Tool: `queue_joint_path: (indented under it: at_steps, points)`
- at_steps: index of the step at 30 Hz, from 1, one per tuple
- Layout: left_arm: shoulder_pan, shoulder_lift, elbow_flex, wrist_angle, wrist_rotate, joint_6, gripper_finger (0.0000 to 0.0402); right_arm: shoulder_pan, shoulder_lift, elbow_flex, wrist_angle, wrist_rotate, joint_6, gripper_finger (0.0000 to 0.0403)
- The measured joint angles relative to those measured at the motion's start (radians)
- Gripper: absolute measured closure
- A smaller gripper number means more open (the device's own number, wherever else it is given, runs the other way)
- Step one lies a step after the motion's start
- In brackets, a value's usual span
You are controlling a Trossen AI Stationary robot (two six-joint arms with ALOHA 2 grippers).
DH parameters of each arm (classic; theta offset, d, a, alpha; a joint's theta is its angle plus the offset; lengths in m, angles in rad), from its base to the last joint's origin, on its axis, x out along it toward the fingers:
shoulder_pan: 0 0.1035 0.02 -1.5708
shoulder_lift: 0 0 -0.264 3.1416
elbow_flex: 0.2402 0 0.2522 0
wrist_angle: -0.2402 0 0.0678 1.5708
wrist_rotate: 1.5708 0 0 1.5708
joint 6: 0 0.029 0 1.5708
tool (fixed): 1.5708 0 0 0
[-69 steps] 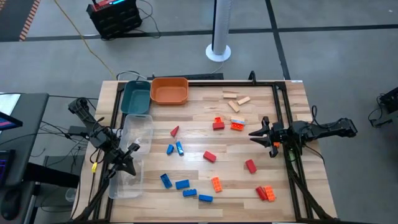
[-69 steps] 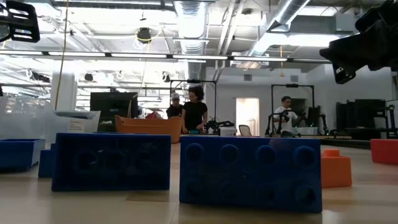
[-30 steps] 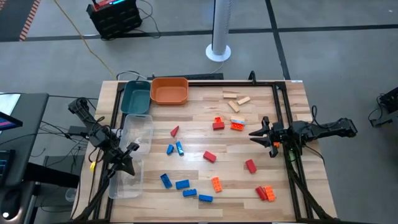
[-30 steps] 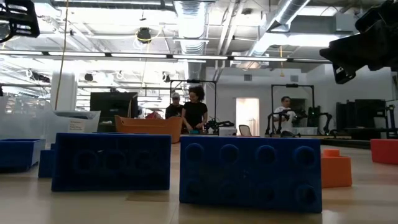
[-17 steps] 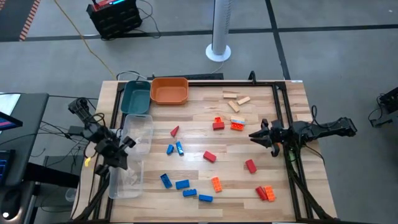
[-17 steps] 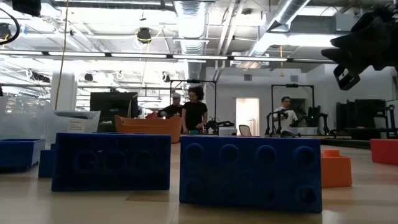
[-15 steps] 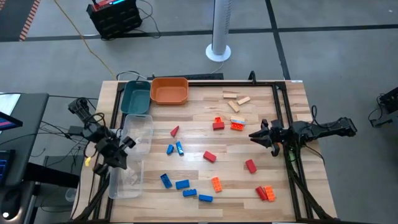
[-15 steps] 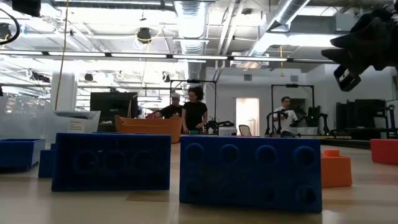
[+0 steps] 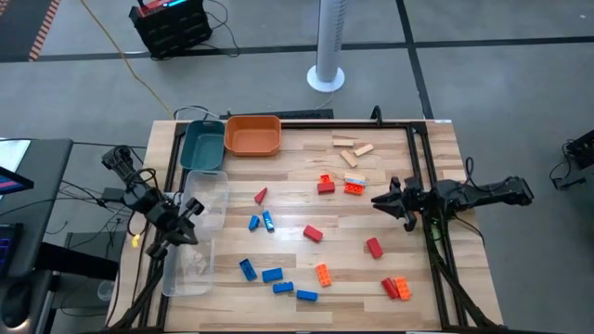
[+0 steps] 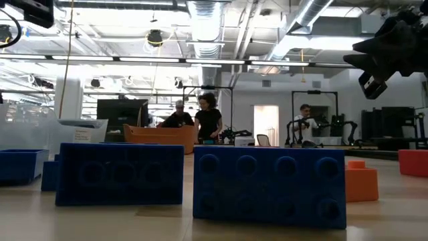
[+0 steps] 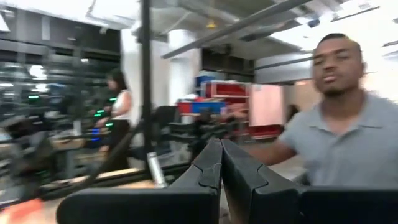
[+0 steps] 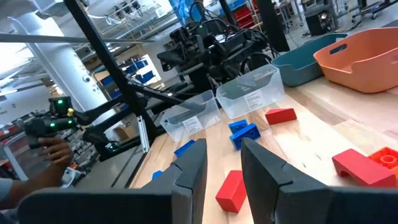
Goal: Sort blocks
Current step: Put the wooden red block into the blue bin
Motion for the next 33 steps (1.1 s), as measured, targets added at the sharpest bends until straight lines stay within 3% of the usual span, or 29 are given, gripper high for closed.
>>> queue_joint_path:
  at_steps: [3,8,11,14,22,28,33]
  points:
    - [0.0,0.0,0.0,-0.01,-0.086,0.062,0.0397,-0.008,0.0,0.0,-0.001,0.0,0.037,0.0294]
    - [0.0,0.0,0.0,-0.024,-0.328,0.19,0.0397,-0.006,0.006,0.0,-0.004,0.0,0.047,0.0294]
    - [0.0,0.0,0.001,-0.031,-0.451,0.185,0.0397,-0.006,0.026,0.0,-0.003,0.008,0.047,0.0294]
    - [0.0,0.0,0.001,-0.03,-0.561,0.165,0.0397,-0.006,0.06,0.0,0.013,0.088,0.046,0.0294]
    - [0.03,0.01,0.029,-0.055,-0.786,0.129,0.0398,-0.006,0.246,0.0,0.161,0.186,-0.031,0.0294]
    - [0.089,0.049,0.118,-0.174,-0.799,0.021,0.0398,-0.009,0.406,0.04,0.248,0.216,-0.077,0.0294]
    - [0.158,0.159,0.211,-0.358,-0.805,-0.144,0.0398,-0.007,0.556,0.116,0.246,0.236,-0.079,0.0294]
